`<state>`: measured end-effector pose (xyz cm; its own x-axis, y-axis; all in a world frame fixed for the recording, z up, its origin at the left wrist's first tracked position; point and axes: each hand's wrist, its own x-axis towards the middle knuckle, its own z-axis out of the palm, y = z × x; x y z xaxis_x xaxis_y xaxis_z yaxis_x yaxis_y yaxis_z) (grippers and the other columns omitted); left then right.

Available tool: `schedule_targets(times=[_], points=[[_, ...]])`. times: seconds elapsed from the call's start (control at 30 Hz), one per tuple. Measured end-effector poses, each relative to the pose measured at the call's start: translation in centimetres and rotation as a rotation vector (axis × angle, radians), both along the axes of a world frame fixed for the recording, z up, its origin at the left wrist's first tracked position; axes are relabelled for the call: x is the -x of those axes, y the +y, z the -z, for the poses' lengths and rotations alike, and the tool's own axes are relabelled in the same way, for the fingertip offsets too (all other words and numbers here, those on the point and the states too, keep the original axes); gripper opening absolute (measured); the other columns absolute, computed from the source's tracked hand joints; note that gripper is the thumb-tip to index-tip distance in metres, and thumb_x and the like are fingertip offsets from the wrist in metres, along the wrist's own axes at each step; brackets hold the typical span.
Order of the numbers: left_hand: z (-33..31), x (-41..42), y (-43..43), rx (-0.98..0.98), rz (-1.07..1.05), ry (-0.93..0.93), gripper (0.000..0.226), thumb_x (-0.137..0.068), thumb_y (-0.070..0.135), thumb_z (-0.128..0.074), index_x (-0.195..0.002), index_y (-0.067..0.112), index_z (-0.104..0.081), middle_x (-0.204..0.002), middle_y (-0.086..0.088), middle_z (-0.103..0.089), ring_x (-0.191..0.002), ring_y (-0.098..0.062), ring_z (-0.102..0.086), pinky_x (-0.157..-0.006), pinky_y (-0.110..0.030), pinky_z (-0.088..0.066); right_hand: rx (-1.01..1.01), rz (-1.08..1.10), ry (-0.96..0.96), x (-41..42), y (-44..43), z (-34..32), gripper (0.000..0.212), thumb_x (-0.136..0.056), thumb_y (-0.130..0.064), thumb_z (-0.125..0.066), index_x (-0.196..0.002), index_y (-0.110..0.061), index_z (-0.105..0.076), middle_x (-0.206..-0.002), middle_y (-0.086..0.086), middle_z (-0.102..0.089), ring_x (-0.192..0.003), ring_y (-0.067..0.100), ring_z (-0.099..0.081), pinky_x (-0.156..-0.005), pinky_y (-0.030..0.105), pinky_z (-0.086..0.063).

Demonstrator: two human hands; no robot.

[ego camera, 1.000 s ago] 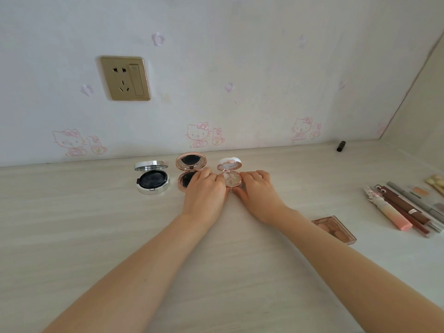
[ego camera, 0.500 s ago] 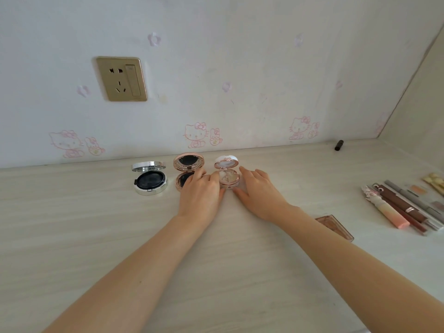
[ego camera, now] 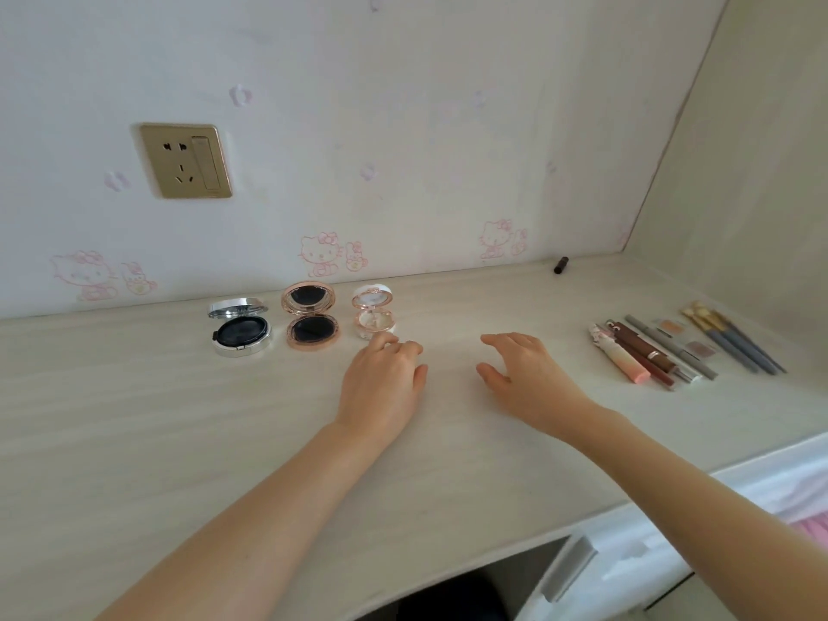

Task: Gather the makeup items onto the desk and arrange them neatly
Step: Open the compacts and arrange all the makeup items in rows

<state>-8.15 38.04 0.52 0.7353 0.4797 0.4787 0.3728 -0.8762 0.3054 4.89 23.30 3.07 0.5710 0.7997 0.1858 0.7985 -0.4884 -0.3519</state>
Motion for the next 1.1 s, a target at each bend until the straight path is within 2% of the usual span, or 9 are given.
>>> schedule_targets(times=[0.2, 0.43, 0.5, 0.57, 0.67, 0.73, 0.83, 0.93, 1.1], points=[[0.5, -2.2, -4.4, 0.111, 0.114, 0.002, 0.033, -0.094, 0.028, -0.052, -0.125, 0.017, -0.059, -0.114, -0.004, -0.063, -0.127, -0.013, -0.042, -0.091, -0.034, -0.045, -0.038, 0.128, 0.054, -0.2, -4.8, -0.1, 0.042, -0.098, -0.026, -0.043, -0.137, -0.013, -0.045, -0.141, 0.003, -0.047, -0.132, 0.023, -0.037, -0.107, 0.031, -0.032], [0.4, -4.6, -7.0, 0.227, 0.175, 0.023, 0.035, -0.096, 0.031, -0.049, -0.126, 0.015, -0.057, -0.115, -0.002, -0.064, -0.126, -0.017, -0.04, -0.091, -0.037, -0.045, 0.044, 0.223, 0.063, -0.8, -7.5, 0.8, 0.048, -0.098, -0.039, -0.044, -0.135, -0.007, -0.048, -0.137, 0.01, -0.049, -0.129, 0.029, -0.041, -0.106, 0.035, -0.033], [0.3, -5.2, -7.2, 0.231, 0.154, 0.02, 0.035, -0.096, 0.033, -0.049, -0.121, 0.01, -0.06, -0.114, -0.006, -0.064, -0.127, -0.018, -0.038, -0.092, -0.035, -0.043, 0.054, 0.238, 0.079, -0.9, -7.4, 1.1, 0.043, -0.098, -0.037, -0.045, -0.123, -0.004, -0.055, -0.129, 0.013, -0.054, -0.123, 0.032, -0.044, -0.101, 0.034, -0.032], [0.4, -5.7, -7.3, 0.236, 0.142, 0.042, 0.038, -0.097, 0.035, -0.047, -0.115, 0.006, -0.061, -0.114, -0.007, -0.063, -0.129, -0.021, -0.036, -0.095, -0.034, -0.04, 0.081, 0.243, 0.095, -0.9, -7.0, 1.6, 0.033, -0.097, -0.037, -0.043, -0.106, -0.01, -0.06, -0.12, 0.01, -0.057, -0.119, 0.033, -0.045, -0.096, 0.034, -0.034], [0.5, -6.1, -7.6, 0.274, 0.175, 0.098, 0.038, -0.097, 0.036, -0.047, -0.107, 0.004, -0.064, -0.113, -0.006, -0.064, -0.129, -0.024, -0.035, -0.102, -0.032, -0.034, 0.069, 0.244, 0.108, -1.0, -6.6, 2.2, 0.026, -0.095, -0.036, -0.04, -0.082, -0.018, -0.052, -0.106, 0.007, -0.057, -0.111, 0.032, -0.047, -0.093, 0.034, -0.035], [0.5, -6.3, -7.7, 0.295, 0.192, 0.107, 0.033, -0.097, 0.033, -0.048, -0.098, 0.005, -0.066, -0.105, -0.006, -0.065, -0.128, -0.025, -0.036, -0.105, -0.027, -0.028, 0.037, 0.242, 0.118, -0.9, -6.5, 2.4, 0.022, -0.094, -0.034, -0.039, -0.081, -0.02, -0.05, -0.108, 0.007, -0.058, -0.112, 0.031, -0.046, -0.097, 0.034, -0.033], [0.4, -6.4, -7.9, 0.352, 0.186, 0.081, 0.026, -0.094, 0.029, -0.053, -0.091, 0.007, -0.066, -0.1, -0.006, -0.066, -0.131, -0.025, -0.035, -0.101, -0.029, -0.033, 0.021, 0.238, 0.108, -0.9, -6.4, 2.5, 0.022, -0.094, -0.032, -0.042, -0.086, -0.016, -0.056, -0.114, 0.008, -0.058, -0.118, 0.028, -0.044, -0.101, 0.031, -0.026], [0.3, -6.4, -8.1, 0.381, 0.188, 0.045, 0.022, -0.092, 0.027, -0.057, -0.097, 0.008, -0.067, -0.101, -0.006, -0.067, -0.131, -0.022, -0.036, -0.098, -0.031, -0.038, 0.002, 0.236, 0.119, -0.8, -6.5, 2.5, 0.029, -0.094, -0.032, -0.048, -0.103, -0.009, -0.062, -0.121, 0.008, -0.057, -0.124, 0.026, -0.042, -0.102, 0.028, -0.022], [0.5, -5.9, -8.5, 0.415, 0.174, -0.036, 0.03, -0.091, 0.031, -0.059, -0.115, 0.013, -0.063, -0.112, -0.005, -0.062, -0.121, -0.017, -0.042, -0.09, -0.022, -0.035, -0.074, 0.264, 0.147, -0.3, -6.9, 2.3, 0.033, -0.091, -0.034, -0.058, -0.114, -0.011, -0.06, -0.121, 0.008, -0.058, -0.12, 0.027, -0.044, -0.096, 0.026, -0.028]])
